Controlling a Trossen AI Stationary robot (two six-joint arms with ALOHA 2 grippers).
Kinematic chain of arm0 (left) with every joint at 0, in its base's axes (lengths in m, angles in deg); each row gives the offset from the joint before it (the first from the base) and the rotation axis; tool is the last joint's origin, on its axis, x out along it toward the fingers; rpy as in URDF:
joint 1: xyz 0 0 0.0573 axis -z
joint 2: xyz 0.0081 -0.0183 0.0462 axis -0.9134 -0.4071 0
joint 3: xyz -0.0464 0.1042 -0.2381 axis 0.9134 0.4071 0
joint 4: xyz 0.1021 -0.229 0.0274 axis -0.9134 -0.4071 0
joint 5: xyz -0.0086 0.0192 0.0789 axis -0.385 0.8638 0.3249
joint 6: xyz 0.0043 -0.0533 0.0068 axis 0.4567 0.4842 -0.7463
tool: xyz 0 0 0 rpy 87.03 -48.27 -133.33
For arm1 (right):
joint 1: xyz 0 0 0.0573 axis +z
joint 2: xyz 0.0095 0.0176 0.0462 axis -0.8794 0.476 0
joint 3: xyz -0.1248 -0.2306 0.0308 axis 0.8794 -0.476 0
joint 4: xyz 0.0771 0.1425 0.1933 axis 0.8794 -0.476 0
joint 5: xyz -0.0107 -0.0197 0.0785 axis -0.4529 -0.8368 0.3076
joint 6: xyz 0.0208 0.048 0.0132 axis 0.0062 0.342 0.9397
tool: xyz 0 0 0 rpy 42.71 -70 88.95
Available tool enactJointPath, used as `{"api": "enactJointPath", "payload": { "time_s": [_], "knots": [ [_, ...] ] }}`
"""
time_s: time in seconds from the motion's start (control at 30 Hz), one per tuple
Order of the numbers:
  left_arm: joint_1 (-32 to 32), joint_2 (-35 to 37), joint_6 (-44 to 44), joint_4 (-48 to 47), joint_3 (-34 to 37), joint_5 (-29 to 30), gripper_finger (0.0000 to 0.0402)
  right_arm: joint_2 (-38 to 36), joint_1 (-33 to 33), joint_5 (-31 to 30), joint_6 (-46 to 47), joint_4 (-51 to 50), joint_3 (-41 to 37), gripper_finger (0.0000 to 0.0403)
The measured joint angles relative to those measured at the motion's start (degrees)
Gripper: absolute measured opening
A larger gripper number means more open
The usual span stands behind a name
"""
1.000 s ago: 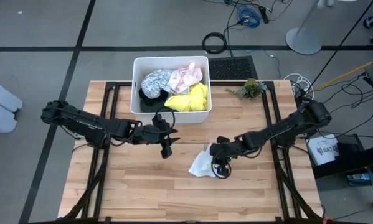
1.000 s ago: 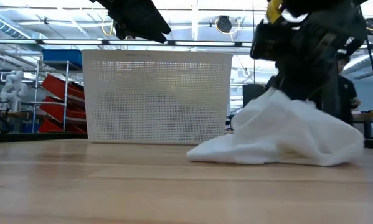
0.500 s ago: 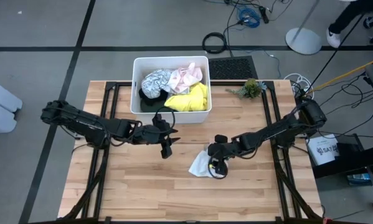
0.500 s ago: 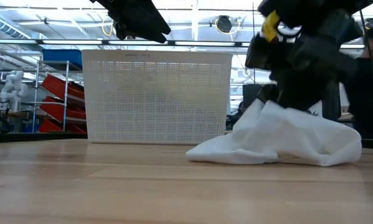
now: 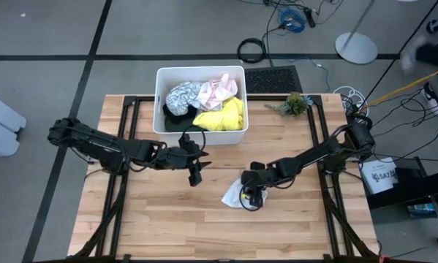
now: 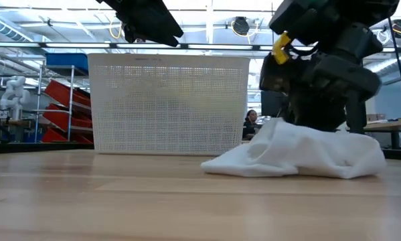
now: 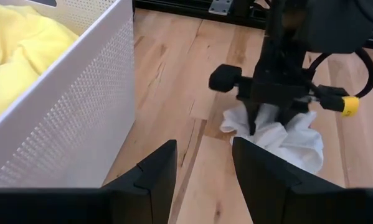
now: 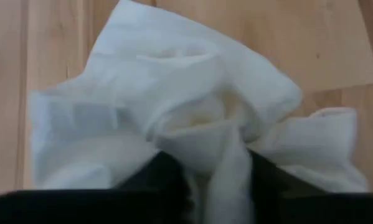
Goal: Fold laundry
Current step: Put the folded white underwear into the white laundry bin
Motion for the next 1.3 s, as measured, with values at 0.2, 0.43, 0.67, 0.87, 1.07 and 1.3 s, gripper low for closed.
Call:
{"api": "enactJointPath", "payload": {
  "time_s": [0.2,0.43,0.67,0.87,1.07,1.3],
  "knots": [
    [0.0,0.0,0.1,-0.4,0.0,0.9,0.0166,-7.0,0.0,-0.3,-3.0,-3.5,-0.8,0.0020],
    [0.6,0.0,0.1,-2.5,0.0,2.0,0.0166,-17.1,-0.3,-0.7,-3.5,-1.0,-0.5,0.0016],
    [2.9,4.1,-1.3,-4.4,0.0,5.7,0.0166,-26.3,-2.9,-0.9,-9.5,7.8,-0.5,0.0012],
    [7.0,10.9,-1.4,-6.2,2.7,13.9,0.0166,-30.2,-10.4,-1.0,-16.3,21.8,0.0,0.0012],
    [9.4,17.9,-1.3,-5.6,7.7,18.7,0.0166,-27.4,-20.9,-0.4,-22.2,17.8,13.1,0.0012],
    [9.7,22.1,-1.3,-3.7,11.6,18.6,0.0166,-15.4,-31.7,5.9,-28.4,1.3,36.2,0.0012]
  ]
}}
